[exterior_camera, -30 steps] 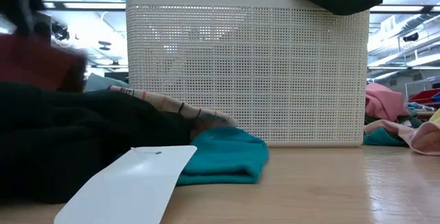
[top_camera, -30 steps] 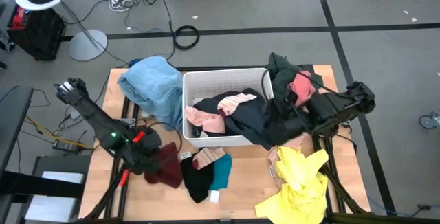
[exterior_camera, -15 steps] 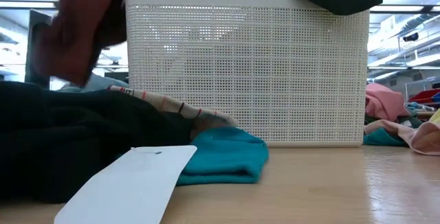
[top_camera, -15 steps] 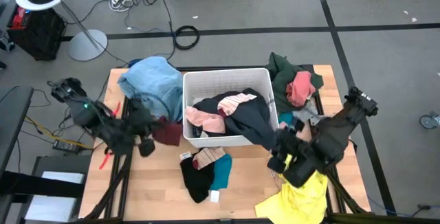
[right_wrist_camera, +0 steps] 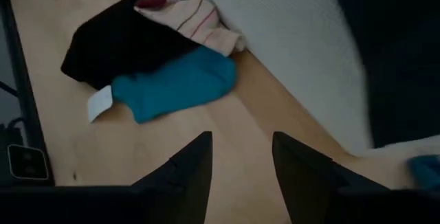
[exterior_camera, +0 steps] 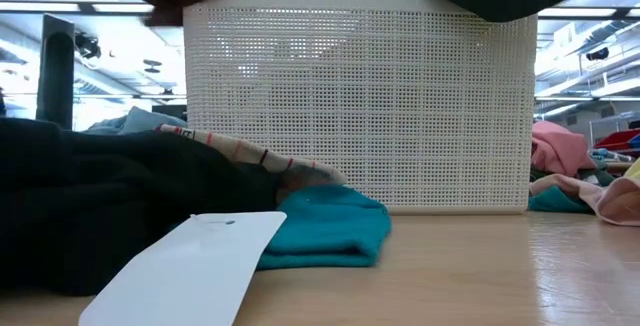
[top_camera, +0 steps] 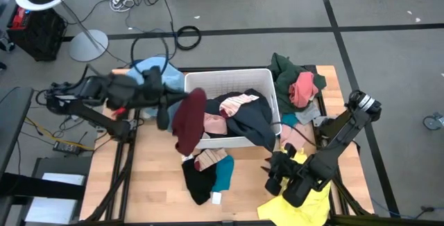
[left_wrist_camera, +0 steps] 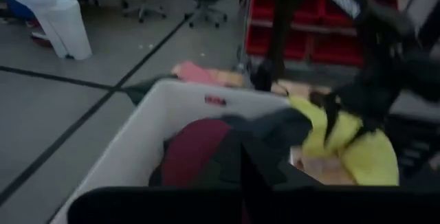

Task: Sort clothes
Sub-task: Put the red underwear into the laundry bin

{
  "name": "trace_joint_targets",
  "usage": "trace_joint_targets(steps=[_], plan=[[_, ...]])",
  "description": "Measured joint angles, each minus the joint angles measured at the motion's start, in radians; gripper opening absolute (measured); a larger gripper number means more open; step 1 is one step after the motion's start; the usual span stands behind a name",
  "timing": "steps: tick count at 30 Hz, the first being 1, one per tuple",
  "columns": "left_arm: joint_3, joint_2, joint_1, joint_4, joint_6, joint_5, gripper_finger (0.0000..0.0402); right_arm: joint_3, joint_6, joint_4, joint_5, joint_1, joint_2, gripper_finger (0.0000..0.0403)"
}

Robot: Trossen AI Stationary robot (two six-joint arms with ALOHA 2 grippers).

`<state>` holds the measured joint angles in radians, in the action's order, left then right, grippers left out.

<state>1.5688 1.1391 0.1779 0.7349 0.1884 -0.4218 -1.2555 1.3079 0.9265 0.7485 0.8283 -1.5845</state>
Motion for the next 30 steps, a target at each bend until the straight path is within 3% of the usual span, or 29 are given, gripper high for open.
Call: trace_joint_targets(steps=[7,14,26,30], plan=[[0.000,0.084,-0.183,-0.135,-0.080,0.169,0.0000,0.089,-0.007,-0.128,0.005,-0.004,0.000,0.0141],[0.000,0.180,-0.292,-0.169,-0.080,0.302,0.0001,0.120,-0.003,-0.165,-0.002,-0.004,0.000,0.0136],[-0.002,0.375,-0.322,-0.167,-0.107,0.358,0.0003,0.122,-0.064,-0.166,-0.002,-0.020,0.000,0.0128],[-0.002,0.442,-0.323,-0.165,-0.080,0.410,0.0028,0.122,-0.071,-0.167,-0.006,-0.020,0.000,0.0125]])
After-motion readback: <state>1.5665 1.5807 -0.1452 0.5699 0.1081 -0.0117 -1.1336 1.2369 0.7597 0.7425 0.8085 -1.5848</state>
